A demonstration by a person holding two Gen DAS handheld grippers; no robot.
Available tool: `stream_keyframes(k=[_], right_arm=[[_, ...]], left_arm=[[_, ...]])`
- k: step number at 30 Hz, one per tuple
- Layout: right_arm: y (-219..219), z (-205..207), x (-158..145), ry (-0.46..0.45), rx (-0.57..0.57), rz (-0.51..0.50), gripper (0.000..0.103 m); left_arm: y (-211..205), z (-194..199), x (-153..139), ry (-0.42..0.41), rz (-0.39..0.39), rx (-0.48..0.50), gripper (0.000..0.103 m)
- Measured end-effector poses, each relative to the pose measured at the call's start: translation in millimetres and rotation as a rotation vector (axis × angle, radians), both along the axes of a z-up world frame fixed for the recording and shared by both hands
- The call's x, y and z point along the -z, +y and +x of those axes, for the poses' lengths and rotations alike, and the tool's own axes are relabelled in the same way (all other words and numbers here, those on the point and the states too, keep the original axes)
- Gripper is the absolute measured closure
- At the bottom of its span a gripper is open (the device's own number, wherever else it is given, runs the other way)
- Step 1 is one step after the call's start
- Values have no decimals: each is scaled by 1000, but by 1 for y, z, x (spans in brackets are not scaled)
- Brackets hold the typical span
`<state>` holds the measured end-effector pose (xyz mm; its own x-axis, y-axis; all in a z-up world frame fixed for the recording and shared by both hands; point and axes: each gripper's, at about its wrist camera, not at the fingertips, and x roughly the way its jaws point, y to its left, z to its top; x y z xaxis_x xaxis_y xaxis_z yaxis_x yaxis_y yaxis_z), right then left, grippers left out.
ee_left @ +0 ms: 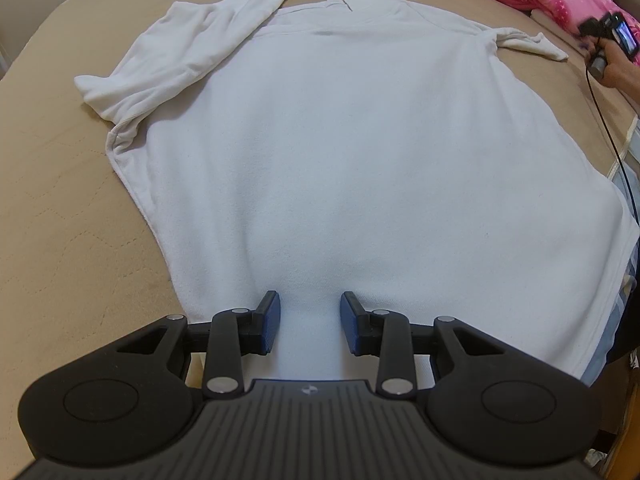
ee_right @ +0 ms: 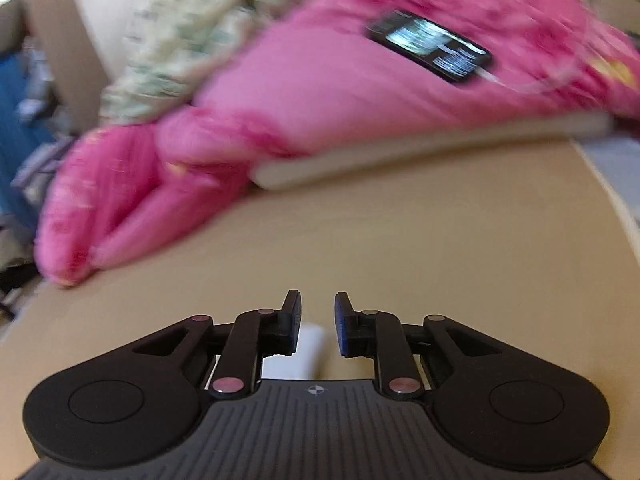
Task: Fold small clothes
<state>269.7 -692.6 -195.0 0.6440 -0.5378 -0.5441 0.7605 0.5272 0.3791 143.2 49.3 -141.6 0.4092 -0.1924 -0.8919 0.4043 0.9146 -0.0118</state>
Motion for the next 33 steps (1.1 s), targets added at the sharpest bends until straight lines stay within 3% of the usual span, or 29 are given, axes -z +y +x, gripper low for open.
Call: stream_keyframes(k=[2,4,7,10,11,12,13,15,18,21,24,27,28,32,33], right_arm=[[7,26,10,15,-156,79,70],[17,46,23,55,-225,132,66],[31,71,44,220,-211,110,56],[43,85,50,279,-222,7,56],[45,88,49,297,-225,-11,68],[45,88,48,303,-220,-26,87],[42,85,46,285,-214,-10,98],[26,81,29,155,-181,5,99],[32,51,-24,-141,-171,-156,99],[41,28,-40,-249,-104,-216,99],[42,10,-14,-152,35,-130,99],[32,-7,32,40,208,53,99],[28,-15,39,42,245,102,99],[25,-12,29,21,258,57,99],[24,-9,29,57,258,65,99]], left_arm=[[0,1,0,1,-2,-1,65],[0,0,0,-1,-1,-1,65],[0,-1,0,-6,0,3,65],[1,-1,1,-6,-2,5,65],[1,0,1,-5,-4,5,65],[1,0,1,-5,-5,5,65],[2,0,1,-6,-10,3,65],[2,0,1,-7,-11,4,65],[2,0,1,-7,-13,8,65],[3,1,1,-3,-15,8,65],[3,2,0,1,-17,5,65],[2,2,0,-1,-18,6,65],[2,2,0,-1,-18,5,65],[1,3,1,0,-18,2,65],[2,3,1,0,-19,2,65]])
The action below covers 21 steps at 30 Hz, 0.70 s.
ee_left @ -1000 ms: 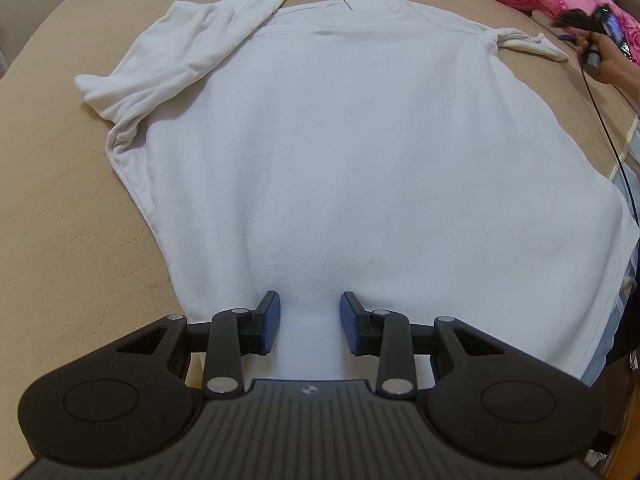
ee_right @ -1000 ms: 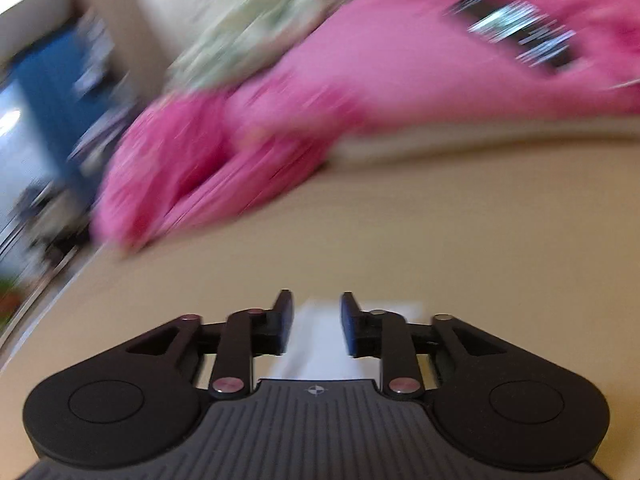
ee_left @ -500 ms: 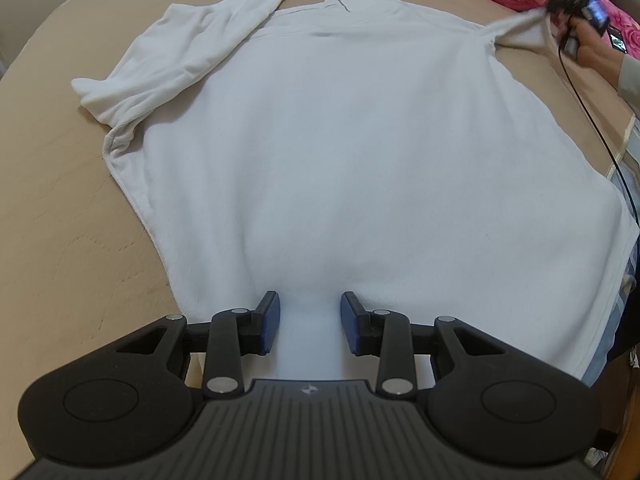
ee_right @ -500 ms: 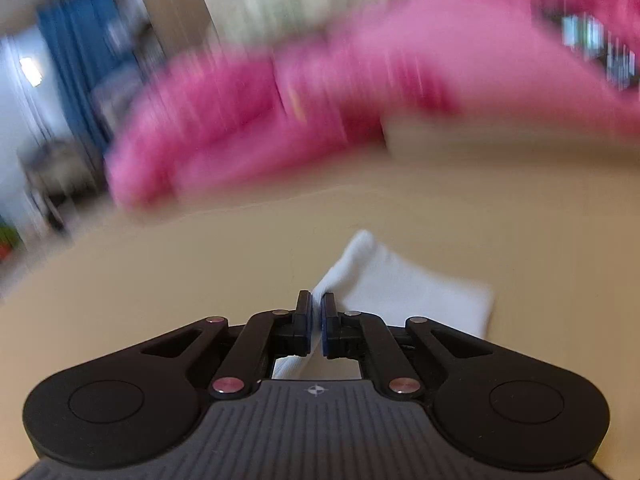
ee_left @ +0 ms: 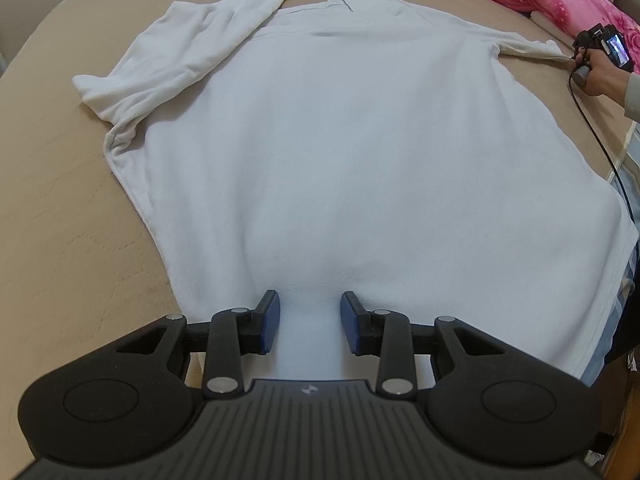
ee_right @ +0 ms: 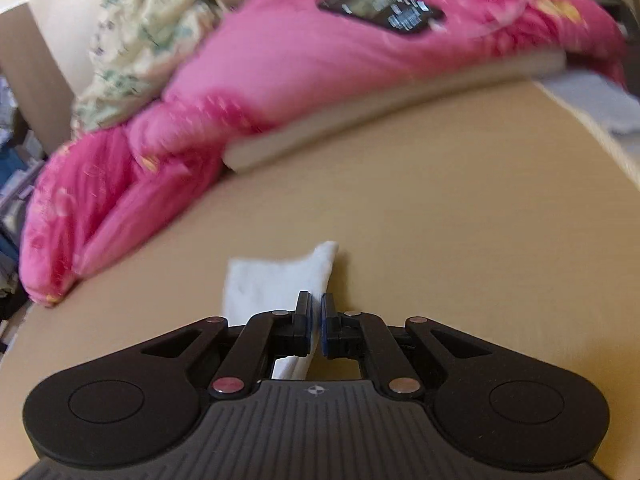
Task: Fold small clothes
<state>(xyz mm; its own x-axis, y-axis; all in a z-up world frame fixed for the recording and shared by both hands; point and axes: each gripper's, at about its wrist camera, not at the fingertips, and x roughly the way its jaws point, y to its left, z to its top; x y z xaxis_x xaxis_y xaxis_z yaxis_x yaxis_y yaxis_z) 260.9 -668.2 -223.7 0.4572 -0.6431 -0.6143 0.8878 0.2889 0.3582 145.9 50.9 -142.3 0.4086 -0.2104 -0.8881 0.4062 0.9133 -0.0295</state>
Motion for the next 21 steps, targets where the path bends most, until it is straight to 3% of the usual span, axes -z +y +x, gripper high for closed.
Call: stream_keyframes(k=[3,4,7,10,13,15,18,21], right_arm=[[1,-4,-11,234,167,-45,96],[3,-11,-18,267,223,-55,91],[17,-20,-43,185,156,-62,90],[49,-13,-91,31,-82,-117,87],[98,-12,-139,-110,-372,-139,64],[134,-20,-164,-171,-552,-132,59],[186,-37,-183,-198,-799,-68,52],[229,-59,-178,-160,-998,74,50]], left_arm=[[3,2,0,7,-12,-6,65],[3,2,-1,9,-15,-10,65],[5,3,-2,14,-26,-21,64],[11,7,-4,31,-64,-55,64],[21,8,-12,18,-110,-111,64],[29,6,-21,-17,-136,-147,64],[37,-2,-28,-49,-122,-161,64],[40,-15,-17,1,-53,-144,64]])
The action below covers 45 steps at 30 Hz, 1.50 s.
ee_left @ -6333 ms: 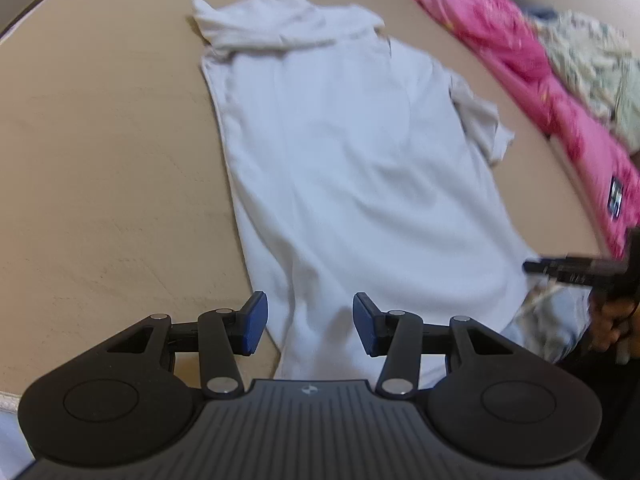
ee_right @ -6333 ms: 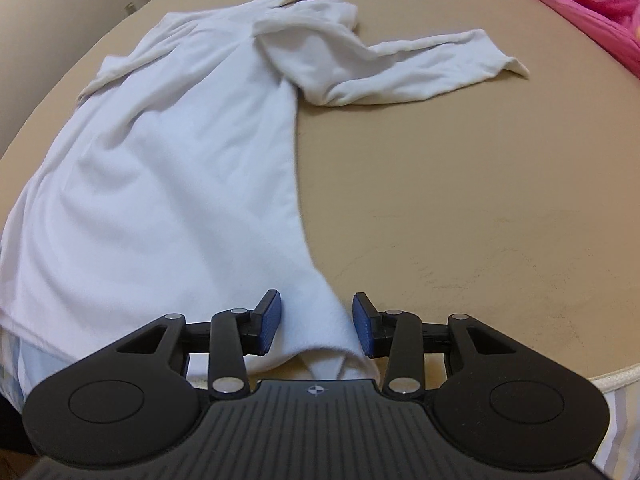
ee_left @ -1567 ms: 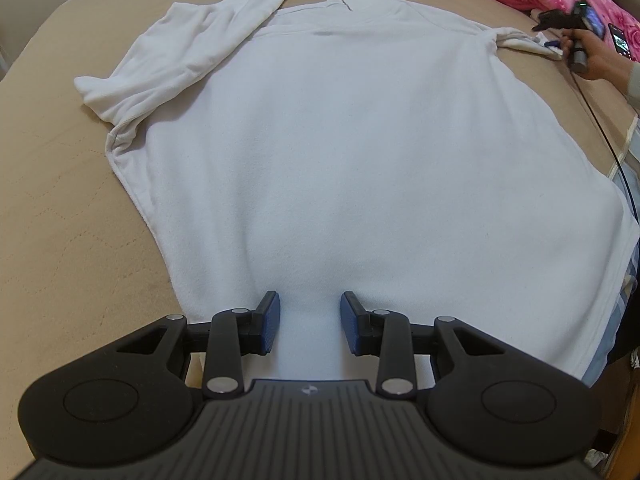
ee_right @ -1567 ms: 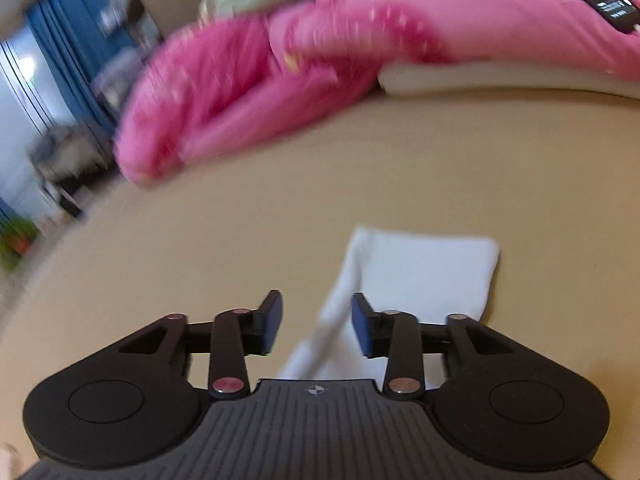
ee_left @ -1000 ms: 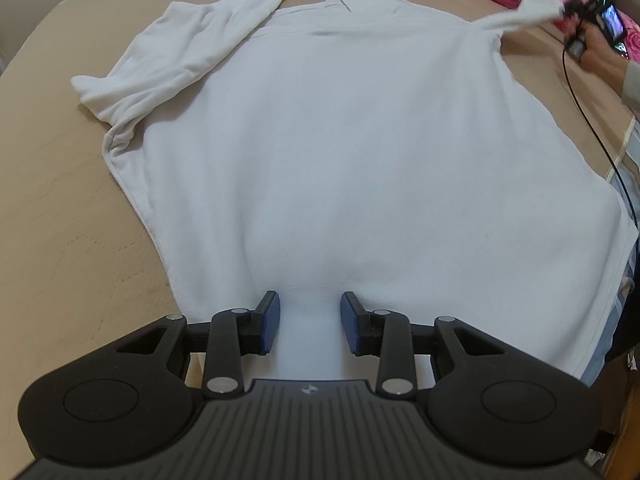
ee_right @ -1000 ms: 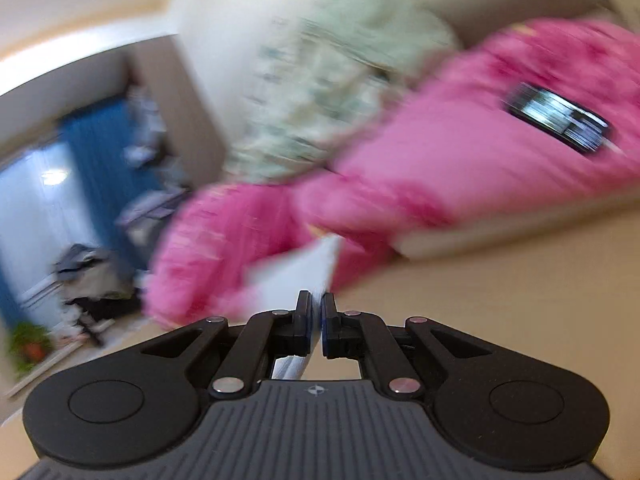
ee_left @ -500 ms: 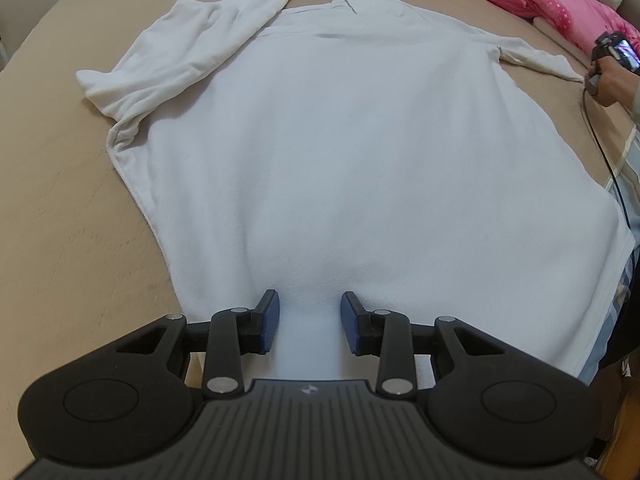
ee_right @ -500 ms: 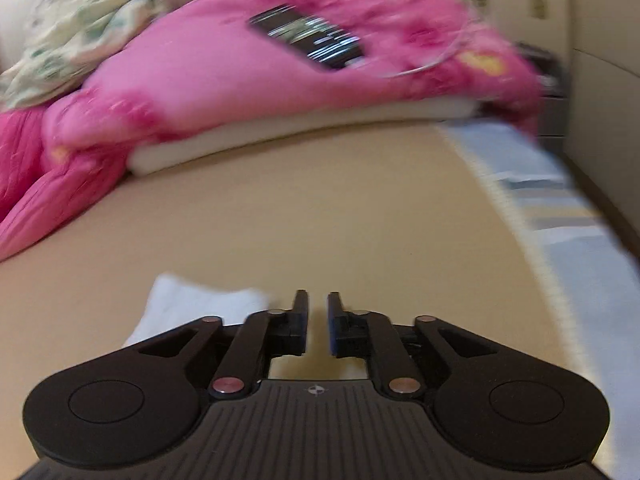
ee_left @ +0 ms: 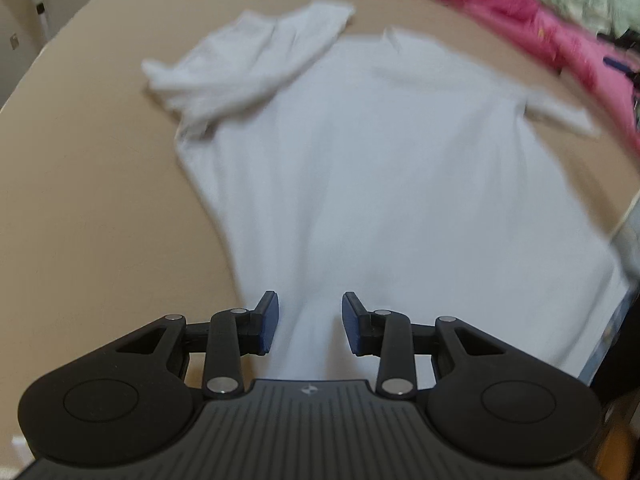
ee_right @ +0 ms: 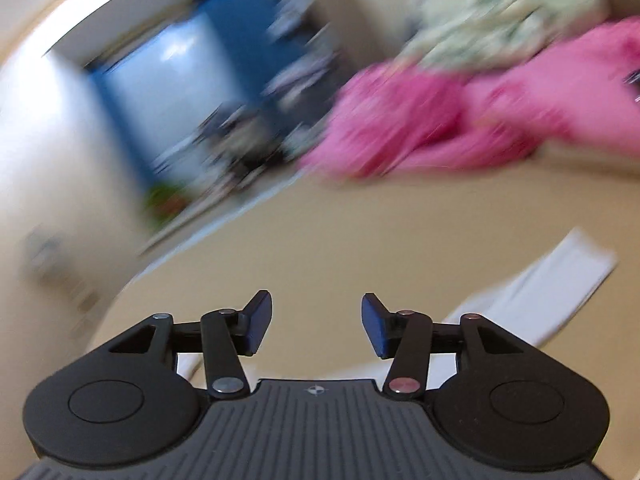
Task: Fold small clothes
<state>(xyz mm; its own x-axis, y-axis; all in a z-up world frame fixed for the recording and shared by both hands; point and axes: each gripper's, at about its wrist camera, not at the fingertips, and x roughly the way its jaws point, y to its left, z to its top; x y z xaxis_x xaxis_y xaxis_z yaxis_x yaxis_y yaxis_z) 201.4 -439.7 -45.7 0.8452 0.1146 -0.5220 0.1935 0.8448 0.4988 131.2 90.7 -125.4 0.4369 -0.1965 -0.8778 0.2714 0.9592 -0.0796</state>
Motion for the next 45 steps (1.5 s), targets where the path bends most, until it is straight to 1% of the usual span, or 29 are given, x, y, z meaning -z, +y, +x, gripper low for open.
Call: stream_keyframes(k=[1,2,4,6,8,10,13,15,17,18,20,22,24,25,26,29,30,31,33,35,36,37,38,39,41,42,43,44,45], right_arm=[[13,-9,8,68,-52,15,50],[23,-17,16,139,-94,12,49],[50,-39,45,314,-193,-51,49],[66,-61,70,445,-255,-126,49],[80,-85,89,550,-299,-206,49],[84,-102,105,631,-303,-256,49],[88,-119,104,609,-302,-252,50],[90,-127,104,597,-312,-215,65],[91,-134,100,596,-336,-182,90],[90,-137,98,592,-348,-185,99],[88,-138,88,566,-333,-208,100],[79,-143,71,508,-271,-191,101],[67,-149,59,473,-228,-161,101],[64,-150,58,475,-223,-165,101],[63,-150,61,500,-217,-177,101],[63,-145,85,620,-210,-196,98],[64,-143,87,631,-183,-235,98],[66,-143,83,601,-162,-270,92],[73,-144,66,490,-142,-322,85],[84,-145,52,368,-186,-305,72],[91,-145,49,325,-232,-281,70],[98,-143,50,309,-279,-254,67],[104,-141,54,314,-323,-226,65],[112,-136,63,346,-362,-198,64],[124,-123,94,522,-431,-198,55],[128,-120,110,587,-435,-222,55],[130,-121,106,569,-426,-239,56],[134,-118,98,548,-423,-254,55],[135,-118,88,497,-429,-266,55]], left_arm=[[1,-6,5,19,25,15,65],[0,-13,6,9,38,41,64],[1,-24,3,1,35,69,64],[5,-34,3,19,18,73,64],[8,-44,2,27,17,76,59],[12,-53,5,65,11,78,57],[12,-70,7,68,30,116,57],[8,-80,8,73,32,154,60],[2,-89,10,78,49,195,96],[0,-93,10,72,57,205,96],[-4,-101,3,35,59,227,99],[-1,-108,-9,4,4,230,99],[6,-112,-18,-3,-70,204,99],[9,-113,-18,9,-85,196,99],[9,-113,-15,26,-69,202,99],[0,-111,6,107,31,222,97],[1,-110,7,105,51,214,96],[2,-108,3,81,40,197,95],[5,-106,-14,1,-32,176,93],[4,-103,-27,-47,-126,180,88],[1,-101,-27,-46,-147,190,87],[-5,-99,-24,-34,-143,204,80],[-12,-95,-18,-11,-113,220,71],[-19,-93,-8,20,-65,233,67],[-31,-92,15,105,50,255,65],[-36,-91,19,108,68,266,64],[-38,-88,15,97,57,269,64],[-37,-85,7,56,23,251,64],[-34,-83,-5,-15,4,218,64]])
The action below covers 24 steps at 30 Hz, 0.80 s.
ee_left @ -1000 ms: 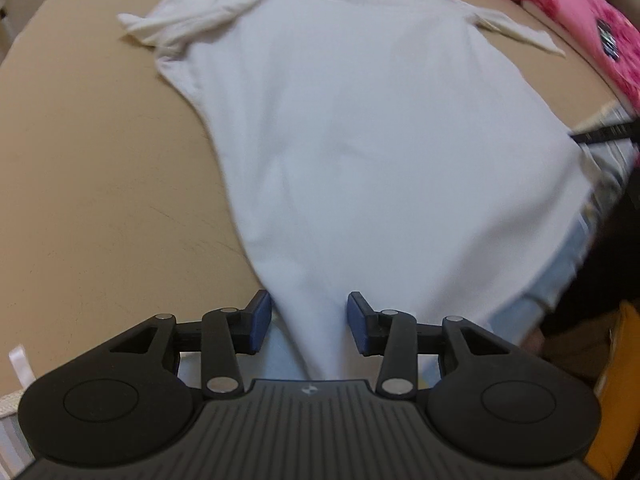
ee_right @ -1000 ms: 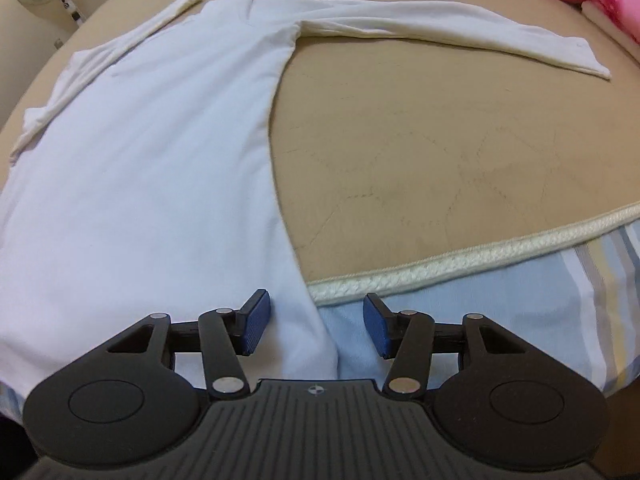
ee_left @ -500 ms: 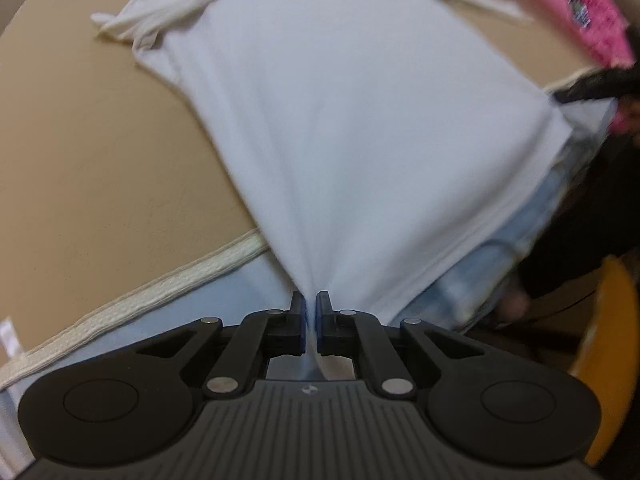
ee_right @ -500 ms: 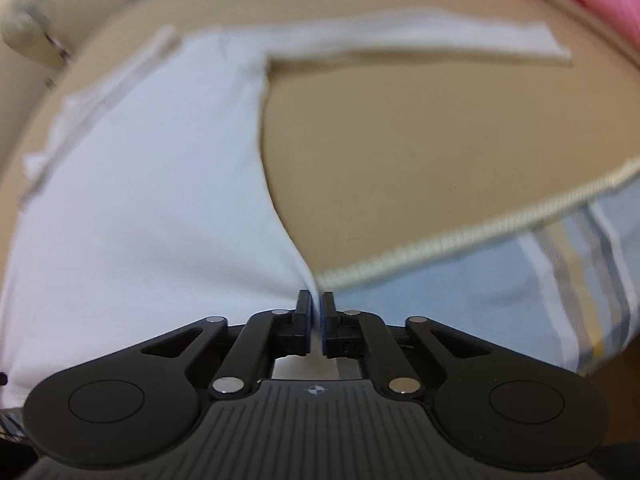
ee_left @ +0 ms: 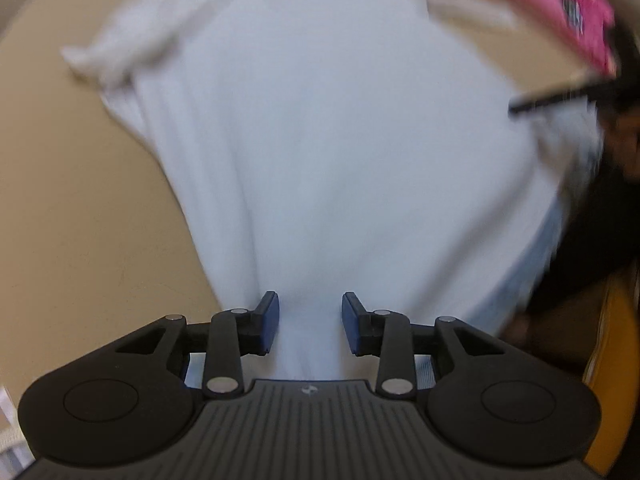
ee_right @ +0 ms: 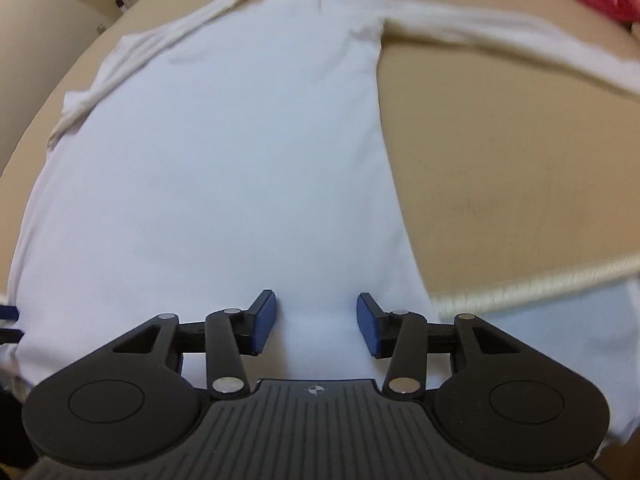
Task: Fold small clothes
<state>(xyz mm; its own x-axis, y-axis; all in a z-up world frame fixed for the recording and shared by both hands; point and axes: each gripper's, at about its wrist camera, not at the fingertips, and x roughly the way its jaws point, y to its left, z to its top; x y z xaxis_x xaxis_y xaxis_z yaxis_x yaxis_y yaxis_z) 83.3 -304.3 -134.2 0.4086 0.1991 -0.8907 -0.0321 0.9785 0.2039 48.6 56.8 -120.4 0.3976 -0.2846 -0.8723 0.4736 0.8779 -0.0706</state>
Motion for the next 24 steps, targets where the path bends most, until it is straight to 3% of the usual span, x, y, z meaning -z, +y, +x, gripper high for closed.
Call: stream_keyframes(k=[3,5,9,14,19,21,24], right_arm=[[3,1,-31,-177,-14,23,56],[6,9,-48,-257,-18,48,56],[10,47,-78,-366,-17,103,55],[12,107,-102,-492,2,139,51],[12,129,-77,-470,-47,180,45],[12,139,-67,-402,-1,164,46],[5,156,-59,-377,71,199,46]], left_arm=[[7,2,-30,-229,-30,-118,51],[8,3,-40,-337,-17,-167,46],[2,1,-52,-455,14,-211,42],[-12,7,-84,-586,34,-299,25],[-36,46,-117,-638,49,-373,19],[-50,71,-123,-644,75,-388,19],[-65,113,-125,-608,78,-430,19]])
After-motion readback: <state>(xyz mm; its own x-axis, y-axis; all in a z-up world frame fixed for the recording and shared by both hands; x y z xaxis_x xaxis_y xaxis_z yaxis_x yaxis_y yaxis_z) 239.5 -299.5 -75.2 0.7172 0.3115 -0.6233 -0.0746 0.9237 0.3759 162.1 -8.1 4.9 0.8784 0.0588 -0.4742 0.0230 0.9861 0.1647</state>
